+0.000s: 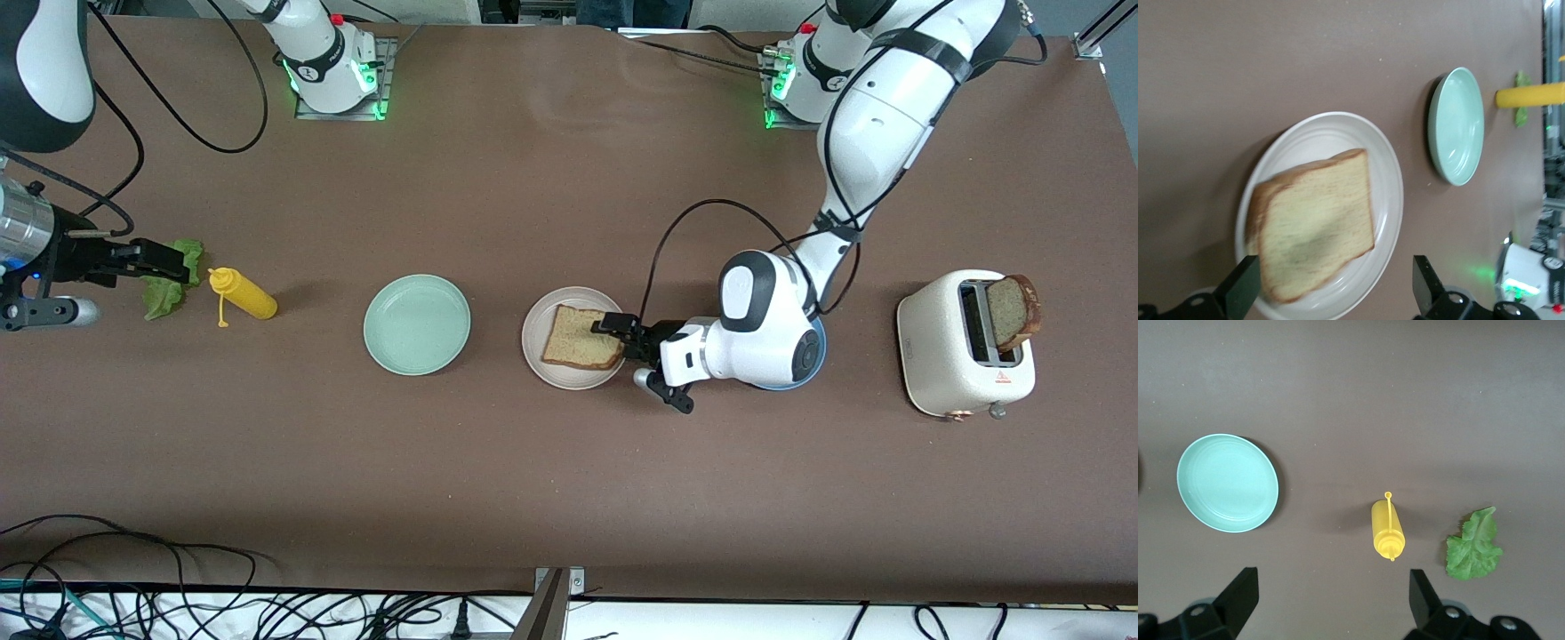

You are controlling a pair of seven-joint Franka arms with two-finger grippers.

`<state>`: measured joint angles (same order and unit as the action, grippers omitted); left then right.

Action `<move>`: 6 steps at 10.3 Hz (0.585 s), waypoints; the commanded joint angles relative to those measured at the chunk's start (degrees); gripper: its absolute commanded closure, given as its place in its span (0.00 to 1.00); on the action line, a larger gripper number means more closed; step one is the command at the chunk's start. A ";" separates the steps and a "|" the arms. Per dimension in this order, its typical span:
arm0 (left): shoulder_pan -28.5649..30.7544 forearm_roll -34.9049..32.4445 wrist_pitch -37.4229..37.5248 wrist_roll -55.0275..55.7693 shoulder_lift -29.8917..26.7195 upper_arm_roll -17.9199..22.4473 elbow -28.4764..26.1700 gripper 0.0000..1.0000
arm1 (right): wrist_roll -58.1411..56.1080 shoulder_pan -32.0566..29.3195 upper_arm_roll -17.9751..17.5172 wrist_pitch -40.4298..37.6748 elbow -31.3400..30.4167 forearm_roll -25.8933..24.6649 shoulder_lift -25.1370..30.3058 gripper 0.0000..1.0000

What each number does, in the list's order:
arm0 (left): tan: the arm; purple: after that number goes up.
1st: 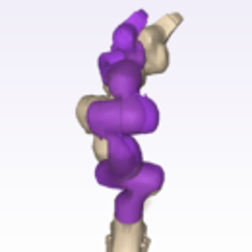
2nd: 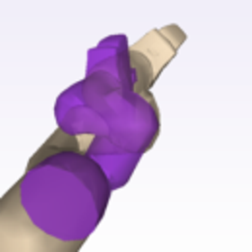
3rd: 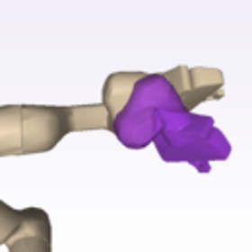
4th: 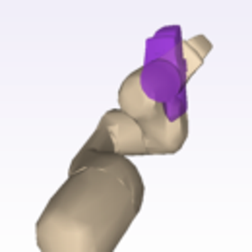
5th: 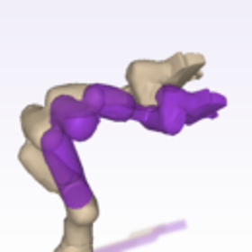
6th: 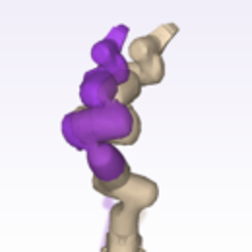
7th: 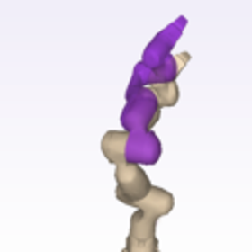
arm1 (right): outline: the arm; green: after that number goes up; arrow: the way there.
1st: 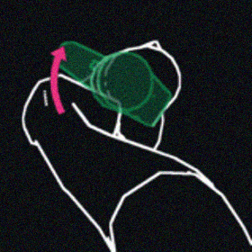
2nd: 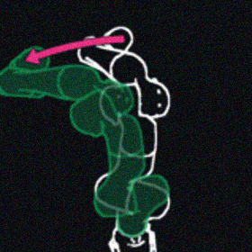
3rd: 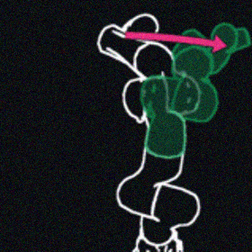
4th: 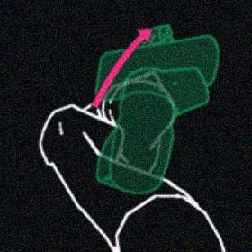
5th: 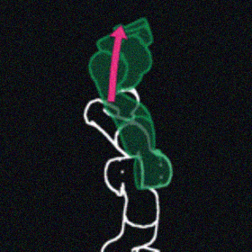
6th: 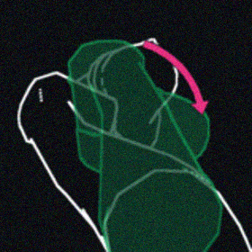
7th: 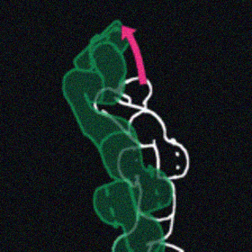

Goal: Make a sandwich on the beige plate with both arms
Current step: 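Open the left gripper and release the bread on the plate, then raise the left gripper back while the right gripper reaches the lettuce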

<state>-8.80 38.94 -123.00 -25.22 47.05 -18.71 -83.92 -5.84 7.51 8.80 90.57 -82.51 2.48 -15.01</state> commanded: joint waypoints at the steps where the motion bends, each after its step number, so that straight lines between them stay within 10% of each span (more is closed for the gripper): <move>1: 2.90 -5.35 4.76 0.70 -5.38 0.26 -3.26 0.00 | -8.79 -2.92 -0.01 0.39 -0.45 0.95 -1.95 0.00; 6: 8.35 -24.67 15.93 15.76 -15.38 0.61 -2.65 0.00 | -16.47 -8.20 0.43 0.39 -2.21 -0.19 -3.97 0.00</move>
<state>-0.74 18.73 -109.59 -15.96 37.17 -18.50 -84.27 -19.15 1.62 9.31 90.74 -83.71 2.34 -18.97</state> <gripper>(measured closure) 0.000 0.000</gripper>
